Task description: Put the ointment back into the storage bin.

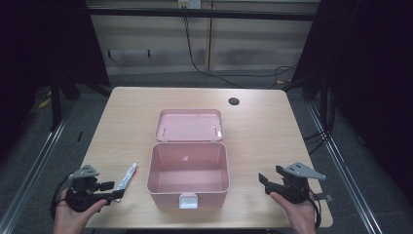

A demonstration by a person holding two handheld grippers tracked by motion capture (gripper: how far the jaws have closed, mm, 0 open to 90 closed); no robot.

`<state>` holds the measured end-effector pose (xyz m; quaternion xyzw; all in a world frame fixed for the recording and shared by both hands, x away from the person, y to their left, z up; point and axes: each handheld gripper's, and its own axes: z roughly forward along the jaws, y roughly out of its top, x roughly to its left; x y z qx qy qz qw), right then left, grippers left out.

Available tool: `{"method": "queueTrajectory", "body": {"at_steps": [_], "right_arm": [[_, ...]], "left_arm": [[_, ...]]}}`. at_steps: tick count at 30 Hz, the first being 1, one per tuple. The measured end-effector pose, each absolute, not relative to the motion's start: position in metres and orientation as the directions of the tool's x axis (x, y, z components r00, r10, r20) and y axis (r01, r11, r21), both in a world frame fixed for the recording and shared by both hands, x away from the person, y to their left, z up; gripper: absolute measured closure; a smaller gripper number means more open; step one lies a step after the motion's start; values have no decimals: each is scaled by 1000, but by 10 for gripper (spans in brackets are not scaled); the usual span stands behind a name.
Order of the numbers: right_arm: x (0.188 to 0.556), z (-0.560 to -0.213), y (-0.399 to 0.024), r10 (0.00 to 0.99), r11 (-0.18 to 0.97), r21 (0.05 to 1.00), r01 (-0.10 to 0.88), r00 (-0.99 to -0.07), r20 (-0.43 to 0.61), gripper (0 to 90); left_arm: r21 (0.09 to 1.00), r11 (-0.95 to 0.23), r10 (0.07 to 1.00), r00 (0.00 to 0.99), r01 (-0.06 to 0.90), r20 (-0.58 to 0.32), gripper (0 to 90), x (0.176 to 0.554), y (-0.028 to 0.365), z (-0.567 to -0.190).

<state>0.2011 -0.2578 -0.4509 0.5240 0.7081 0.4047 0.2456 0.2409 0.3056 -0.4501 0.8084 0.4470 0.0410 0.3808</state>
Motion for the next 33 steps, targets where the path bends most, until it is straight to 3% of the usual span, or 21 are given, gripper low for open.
{"method": "queueTrajectory", "body": {"at_steps": [14, 22, 29, 33], "right_arm": [[194, -438, -255, 916, 79, 824, 561, -368, 162, 316], [187, -438, -239, 882, 208, 802, 560, -462, 94, 319], [186, -440, -247, 868, 167, 807, 566, -472, 151, 340], [188, -441, -251, 862, 155, 804, 573, -476, 174, 350]], "left_arm": [[633, -377, 738, 632, 677, -237, 460, 240, 295, -441], [594, -418, 754, 627, 687, -194, 472, 244, 286, -433], [597, -419, 765, 620, 685, -174, 438, 256, 282, -413], [585, -431, 776, 613, 687, -147, 503, 265, 276, -400]]}}
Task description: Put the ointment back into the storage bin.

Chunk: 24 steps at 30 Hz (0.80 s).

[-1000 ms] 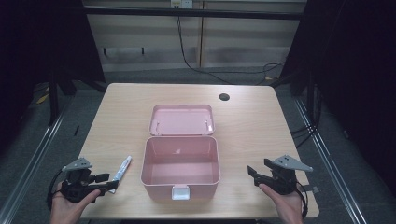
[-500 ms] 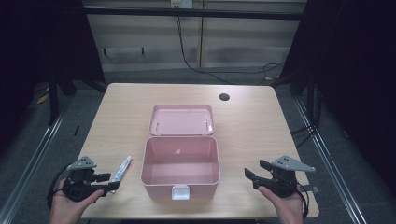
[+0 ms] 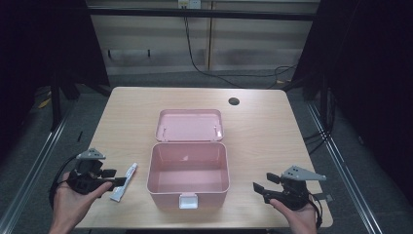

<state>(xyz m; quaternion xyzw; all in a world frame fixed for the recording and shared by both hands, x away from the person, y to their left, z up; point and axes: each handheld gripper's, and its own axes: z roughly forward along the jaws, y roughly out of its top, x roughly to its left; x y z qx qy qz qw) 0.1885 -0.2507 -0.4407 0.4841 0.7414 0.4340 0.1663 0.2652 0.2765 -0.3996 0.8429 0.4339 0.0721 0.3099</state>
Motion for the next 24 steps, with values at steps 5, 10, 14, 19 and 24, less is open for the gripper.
{"method": "queueTrajectory", "body": {"at_steps": [5, 10, 14, 19, 24], "right_arm": [[192, -442, -252, 865, 146, 798, 585, -467, 184, 350], [192, -442, -253, 867, 141, 795, 590, -461, 188, 350], [193, -444, -252, 868, 147, 787, 600, -460, 188, 350], [195, -445, -251, 864, 152, 774, 614, -463, 197, 350], [196, -445, -251, 861, 158, 771, 617, -469, 199, 350]], "left_arm": [[528, -476, 771, 623, 703, -135, 536, 276, 268, -394], [485, -511, 762, 635, 709, -125, 557, 282, 265, -399], [431, -543, 762, 638, 721, -107, 605, 286, 261, -407], [366, -542, 783, 613, 757, -108, 647, 297, 257, -413], [306, -540, 800, 591, 784, -103, 644, 307, 256, -416]]}}
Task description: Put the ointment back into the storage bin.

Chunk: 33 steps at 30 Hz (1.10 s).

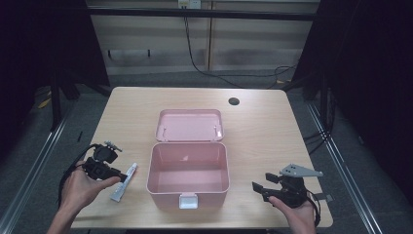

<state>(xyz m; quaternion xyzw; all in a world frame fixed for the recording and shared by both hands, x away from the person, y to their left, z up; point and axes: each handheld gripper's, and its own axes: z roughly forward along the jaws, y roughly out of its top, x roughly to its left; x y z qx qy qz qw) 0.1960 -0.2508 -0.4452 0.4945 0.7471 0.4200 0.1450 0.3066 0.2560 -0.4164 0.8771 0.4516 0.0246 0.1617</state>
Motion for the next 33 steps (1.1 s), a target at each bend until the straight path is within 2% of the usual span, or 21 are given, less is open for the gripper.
{"method": "queueTrajectory", "body": {"at_steps": [3, 15, 33], "right_arm": [[196, -445, -251, 862, 154, 769, 620, -465, 202, 350], [196, -446, -251, 862, 160, 760, 630, -464, 203, 342], [197, -447, -251, 863, 159, 749, 643, -459, 211, 330]], "left_arm": [[256, -542, 810, 578, 801, -95, 645, 314, 255, -419], [195, -546, 817, 569, 815, -92, 660, 325, 246, -436], [161, -553, 817, 570, 817, -85, 671, 330, 241, -459]]}}
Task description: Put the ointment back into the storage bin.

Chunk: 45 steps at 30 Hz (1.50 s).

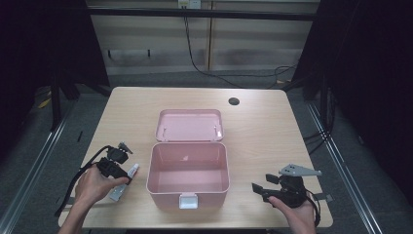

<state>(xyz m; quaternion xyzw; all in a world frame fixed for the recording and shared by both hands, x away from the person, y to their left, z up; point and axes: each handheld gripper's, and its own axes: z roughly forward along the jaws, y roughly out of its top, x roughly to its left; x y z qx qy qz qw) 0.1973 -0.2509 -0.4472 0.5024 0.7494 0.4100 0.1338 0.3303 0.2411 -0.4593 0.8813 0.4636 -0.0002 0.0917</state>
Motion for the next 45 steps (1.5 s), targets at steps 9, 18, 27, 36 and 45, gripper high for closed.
{"method": "queueTrajectory", "body": {"at_steps": [9, 18, 27, 36, 45], "right_arm": [[197, -447, -250, 860, 163, 745, 646, -464, 214, 329], [196, -446, -251, 858, 165, 751, 639, -468, 210, 329], [196, -446, -251, 859, 158, 753, 639, -465, 214, 329], [195, -446, -252, 859, 155, 753, 639, -464, 217, 329], [195, -446, -252, 859, 153, 754, 639, -463, 218, 329]], "left_arm": [[152, -589, 800, 600, 793, -30, 674, 328, 234, -465], [182, -620, 774, 633, 763, -13, 690, 324, 234, -465], [196, -606, 781, 623, 771, -37, 711, 325, 239, -462], [226, -565, 794, 597, 794, -114, 714, 326, 253, -459], [254, -577, 767, 622, 776, -157, 713, 322, 257, -453]]}}
